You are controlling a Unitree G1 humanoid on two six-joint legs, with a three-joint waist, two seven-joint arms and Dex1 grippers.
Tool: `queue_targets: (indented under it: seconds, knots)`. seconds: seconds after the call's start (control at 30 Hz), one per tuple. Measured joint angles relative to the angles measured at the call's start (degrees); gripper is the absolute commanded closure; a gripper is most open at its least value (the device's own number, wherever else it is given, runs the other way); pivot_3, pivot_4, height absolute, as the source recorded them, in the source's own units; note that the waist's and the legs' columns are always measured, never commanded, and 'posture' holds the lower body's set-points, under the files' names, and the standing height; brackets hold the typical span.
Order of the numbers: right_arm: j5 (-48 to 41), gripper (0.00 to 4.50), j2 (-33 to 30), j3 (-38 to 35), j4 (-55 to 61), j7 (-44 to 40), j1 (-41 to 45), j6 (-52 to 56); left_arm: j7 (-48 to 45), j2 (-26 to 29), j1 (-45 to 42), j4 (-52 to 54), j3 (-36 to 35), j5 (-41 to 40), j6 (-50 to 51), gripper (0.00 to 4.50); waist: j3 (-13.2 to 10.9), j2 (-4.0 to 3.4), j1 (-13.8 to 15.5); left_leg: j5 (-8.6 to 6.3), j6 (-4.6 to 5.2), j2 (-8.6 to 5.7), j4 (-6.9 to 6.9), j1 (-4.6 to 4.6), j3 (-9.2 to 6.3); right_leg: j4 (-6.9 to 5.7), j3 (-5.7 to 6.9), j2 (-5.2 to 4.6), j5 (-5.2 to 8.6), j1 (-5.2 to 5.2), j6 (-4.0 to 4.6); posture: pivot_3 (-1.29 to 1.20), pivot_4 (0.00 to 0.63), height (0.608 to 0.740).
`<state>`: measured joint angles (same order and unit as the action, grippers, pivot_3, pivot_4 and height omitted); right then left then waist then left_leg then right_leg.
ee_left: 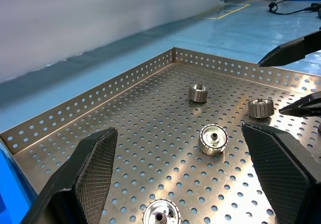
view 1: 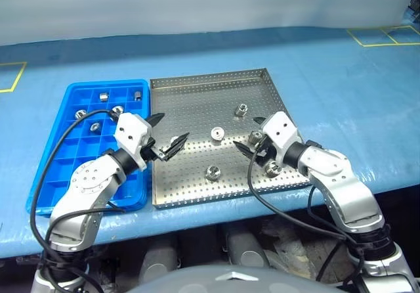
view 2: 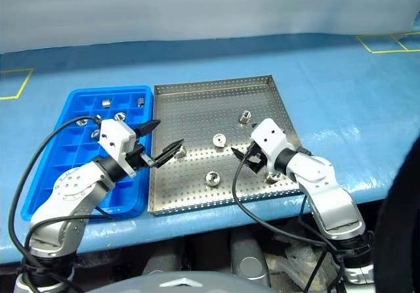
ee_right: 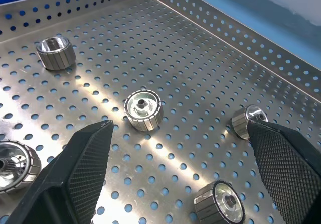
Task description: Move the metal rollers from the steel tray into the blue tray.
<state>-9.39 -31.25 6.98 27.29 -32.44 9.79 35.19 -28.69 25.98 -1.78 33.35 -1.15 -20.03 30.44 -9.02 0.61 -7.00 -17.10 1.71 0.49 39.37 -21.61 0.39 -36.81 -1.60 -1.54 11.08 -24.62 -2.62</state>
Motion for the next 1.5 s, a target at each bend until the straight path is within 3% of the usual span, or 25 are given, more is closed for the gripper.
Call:
queue_targets:
  seconds: [0.63, 0.97, 1.13, 1.27, 1.5]
  knots:
    - [0.0, 0.02, 0.59, 1.58, -0.49, 0.0, 0.48, 0.49, 1.65, -0.64, 0.63, -0.01, 1.57, 1.53, 0.09, 0.17, 0.0, 0.0, 0.09, -0.01, 0.01, 0.0, 0.01, 0.0, 0.0, 0.0, 0.0, -0.01, -0.05, 0.01, 0.06, -0.19, 0.15, 0.74]
    - [0.03, 0.02, 0.78, 1.62, -0.49, 0.16, 0.47, 0.45, 8.6, -2.35, -0.05, -1.54, 2.57, 6.02, 2.19, 0.17, 0.0, 0.01, 0.11, -0.01, 0.01, -0.01, 0.01, 0.0, 0.0, 0.0, 0.0, -0.01, -0.08, 0.01, 0.04, -0.18, 0.15, 0.74]
    - [0.04, 0.02, 1.52, 1.84, -0.49, 0.25, 0.57, 0.37, 13.21, -4.94, -3.68, -1.41, 4.17, 7.57, 10.28, 0.17, 0.0, 0.01, 0.2, -0.01, 0.02, -0.03, 0.07, -0.01, -0.01, 0.0, 0.01, -0.01, -0.1, 0.04, -0.02, -0.18, 0.15, 0.74]
    - [0.05, 0.02, 2.27, 2.22, -0.53, 0.39, 0.73, 0.22, 15.42, -10.11, -7.26, -1.25, 6.94, 5.26, 21.72, 0.17, 0.01, 0.03, 0.21, -0.03, 0.06, -0.06, 0.12, -0.03, -0.02, 0.02, 0.0, -0.02, -0.13, 0.06, -0.07, -0.19, 0.15, 0.74]
    - [0.06, 0.02, 2.59, 2.26, -0.53, 1.17, 0.62, 0.02, 21.19, -12.25, -10.05, -0.55, 9.8, 7.47, 30.5, 0.17, 0.01, 0.03, 0.0, -0.02, 0.04, -0.03, 0.12, 0.0, -0.02, -0.04, -0.02, 0.03, -0.12, 0.05, -0.05, -0.19, 0.15, 0.74]
